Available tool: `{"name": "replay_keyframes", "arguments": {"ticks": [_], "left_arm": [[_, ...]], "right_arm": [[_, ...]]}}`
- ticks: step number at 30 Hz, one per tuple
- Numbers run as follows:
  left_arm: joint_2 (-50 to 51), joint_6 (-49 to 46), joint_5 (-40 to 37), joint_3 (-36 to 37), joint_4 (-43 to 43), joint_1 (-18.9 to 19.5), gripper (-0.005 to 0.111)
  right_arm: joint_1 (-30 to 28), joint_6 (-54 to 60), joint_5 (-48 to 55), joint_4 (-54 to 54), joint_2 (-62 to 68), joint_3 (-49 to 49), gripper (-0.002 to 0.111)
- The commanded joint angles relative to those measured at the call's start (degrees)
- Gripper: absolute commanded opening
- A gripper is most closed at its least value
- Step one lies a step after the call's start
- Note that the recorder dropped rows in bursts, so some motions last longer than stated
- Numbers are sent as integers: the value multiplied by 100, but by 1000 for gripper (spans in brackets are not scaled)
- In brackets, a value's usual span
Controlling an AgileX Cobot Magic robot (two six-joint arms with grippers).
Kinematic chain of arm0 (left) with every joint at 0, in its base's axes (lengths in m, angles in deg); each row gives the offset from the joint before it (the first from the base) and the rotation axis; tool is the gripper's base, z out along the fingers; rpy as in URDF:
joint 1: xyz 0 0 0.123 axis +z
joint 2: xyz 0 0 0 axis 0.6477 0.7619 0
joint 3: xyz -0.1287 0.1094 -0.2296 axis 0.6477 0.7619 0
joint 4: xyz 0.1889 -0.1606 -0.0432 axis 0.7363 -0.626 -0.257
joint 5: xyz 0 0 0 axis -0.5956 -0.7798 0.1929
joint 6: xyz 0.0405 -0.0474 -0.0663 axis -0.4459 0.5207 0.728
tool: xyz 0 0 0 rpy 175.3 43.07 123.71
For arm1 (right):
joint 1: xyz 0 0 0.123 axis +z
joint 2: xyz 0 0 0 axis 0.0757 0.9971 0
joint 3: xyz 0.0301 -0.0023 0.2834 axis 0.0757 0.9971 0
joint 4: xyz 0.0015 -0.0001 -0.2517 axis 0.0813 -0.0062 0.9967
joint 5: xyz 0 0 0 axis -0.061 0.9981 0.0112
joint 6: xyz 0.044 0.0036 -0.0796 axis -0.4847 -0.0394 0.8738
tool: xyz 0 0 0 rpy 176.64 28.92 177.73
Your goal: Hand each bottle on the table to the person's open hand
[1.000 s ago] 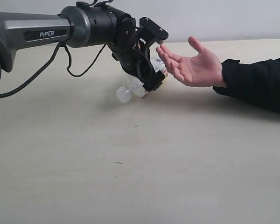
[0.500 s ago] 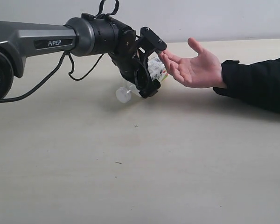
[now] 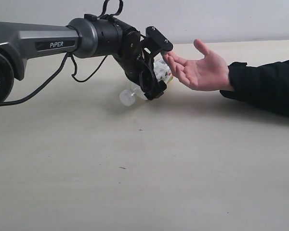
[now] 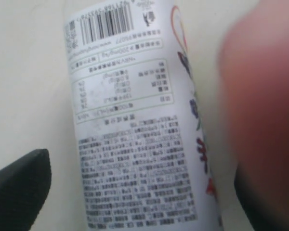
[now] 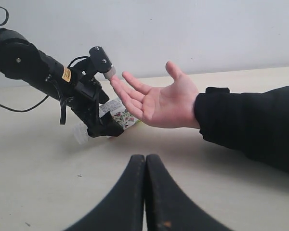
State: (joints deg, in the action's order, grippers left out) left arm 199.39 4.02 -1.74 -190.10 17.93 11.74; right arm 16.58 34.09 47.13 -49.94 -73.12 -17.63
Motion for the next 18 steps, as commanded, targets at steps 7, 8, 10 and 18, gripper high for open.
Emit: {"name": "replay_keyframes", "arguments": {"ticks": [7, 8, 10, 18], "left_arm": [[-38, 83, 30, -23, -8, 2, 99], [-38, 83, 5, -23, -8, 2, 99], [-38, 99, -71, -23, -8, 2, 98], [-38, 99, -102, -23, -8, 2, 98]], "right_arm": [[-22, 44, -66, 2, -31, 16, 0], [-22, 44, -66, 2, -31, 16, 0], [-22, 44, -66, 2, -31, 16, 0], [-22, 44, -66, 2, -31, 16, 0]]}}
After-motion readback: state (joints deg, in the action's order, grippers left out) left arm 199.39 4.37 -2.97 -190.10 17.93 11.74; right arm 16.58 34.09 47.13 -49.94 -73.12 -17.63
